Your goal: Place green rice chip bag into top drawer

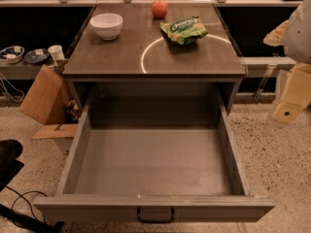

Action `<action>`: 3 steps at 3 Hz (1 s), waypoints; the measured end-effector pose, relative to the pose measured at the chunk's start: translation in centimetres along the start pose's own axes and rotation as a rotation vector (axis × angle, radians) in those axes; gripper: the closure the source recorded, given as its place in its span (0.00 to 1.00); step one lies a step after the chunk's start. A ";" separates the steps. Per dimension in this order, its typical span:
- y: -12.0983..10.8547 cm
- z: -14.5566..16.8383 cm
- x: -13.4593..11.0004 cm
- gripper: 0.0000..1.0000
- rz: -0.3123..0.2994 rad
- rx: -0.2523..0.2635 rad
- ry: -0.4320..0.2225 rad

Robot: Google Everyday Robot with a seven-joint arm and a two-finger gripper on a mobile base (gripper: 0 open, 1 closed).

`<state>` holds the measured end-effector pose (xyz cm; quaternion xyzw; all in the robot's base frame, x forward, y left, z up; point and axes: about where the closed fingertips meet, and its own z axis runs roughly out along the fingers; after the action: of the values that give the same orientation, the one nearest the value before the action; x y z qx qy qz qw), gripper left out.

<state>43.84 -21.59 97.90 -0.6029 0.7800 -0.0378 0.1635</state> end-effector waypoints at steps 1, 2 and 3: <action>-0.2 0.0 0.0 0.00 0.000 0.006 -0.002; -2.0 0.5 0.1 0.00 -0.003 0.056 -0.022; -5.6 1.8 0.1 0.00 0.025 0.139 -0.061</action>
Offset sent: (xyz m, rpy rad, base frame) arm 0.0445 -0.0128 -0.0040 0.0178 -0.1091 -0.0069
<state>49.50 -22.98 97.63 -0.5812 0.7776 -0.0713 0.2291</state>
